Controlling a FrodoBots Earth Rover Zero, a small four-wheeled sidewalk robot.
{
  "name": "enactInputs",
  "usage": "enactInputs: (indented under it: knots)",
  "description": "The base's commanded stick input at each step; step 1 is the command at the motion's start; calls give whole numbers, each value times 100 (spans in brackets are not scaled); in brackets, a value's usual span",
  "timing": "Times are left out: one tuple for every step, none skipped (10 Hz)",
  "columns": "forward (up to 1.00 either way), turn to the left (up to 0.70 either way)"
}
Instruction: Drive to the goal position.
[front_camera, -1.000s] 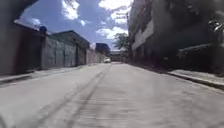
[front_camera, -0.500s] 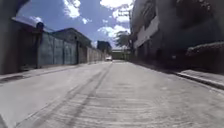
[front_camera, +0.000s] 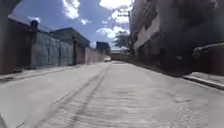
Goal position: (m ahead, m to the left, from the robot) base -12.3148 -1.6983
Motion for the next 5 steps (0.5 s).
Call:
enactInputs:
  knots:
    - [100, 0]
    - [100, 0]
    - [100, 0]
    - [100, 0]
    - [100, 1]
